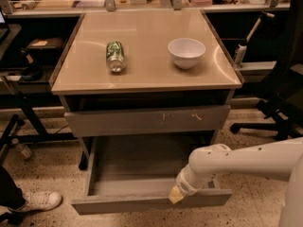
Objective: Open middle drawer
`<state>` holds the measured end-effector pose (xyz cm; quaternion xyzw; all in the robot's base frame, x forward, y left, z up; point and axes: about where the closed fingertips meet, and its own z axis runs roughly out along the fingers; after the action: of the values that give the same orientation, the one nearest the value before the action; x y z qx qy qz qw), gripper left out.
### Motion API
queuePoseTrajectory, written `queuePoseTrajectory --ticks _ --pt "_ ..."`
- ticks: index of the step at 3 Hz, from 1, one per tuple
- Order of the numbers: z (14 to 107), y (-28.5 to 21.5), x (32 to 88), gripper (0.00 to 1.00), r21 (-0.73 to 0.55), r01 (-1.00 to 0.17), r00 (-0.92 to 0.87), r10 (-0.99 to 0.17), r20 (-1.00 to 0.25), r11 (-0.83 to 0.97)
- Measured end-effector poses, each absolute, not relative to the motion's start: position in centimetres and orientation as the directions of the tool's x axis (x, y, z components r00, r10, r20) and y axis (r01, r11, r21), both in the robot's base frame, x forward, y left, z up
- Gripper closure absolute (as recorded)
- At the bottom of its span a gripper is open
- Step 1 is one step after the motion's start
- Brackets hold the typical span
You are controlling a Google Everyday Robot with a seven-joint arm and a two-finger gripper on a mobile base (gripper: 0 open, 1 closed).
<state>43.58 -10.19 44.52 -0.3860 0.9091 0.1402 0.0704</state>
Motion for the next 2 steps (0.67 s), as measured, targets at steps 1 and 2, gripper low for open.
queuePoseTrajectory --ticks 1,2 --pt "44.52 -10.19 43.58 1.00 0.200 -0.722 -0.692 -0.682 -0.236 0.663" --pt "44.74 -10.19 43.57 1.00 0.201 -0.722 -0.692 -0.682 -0.236 0.663"
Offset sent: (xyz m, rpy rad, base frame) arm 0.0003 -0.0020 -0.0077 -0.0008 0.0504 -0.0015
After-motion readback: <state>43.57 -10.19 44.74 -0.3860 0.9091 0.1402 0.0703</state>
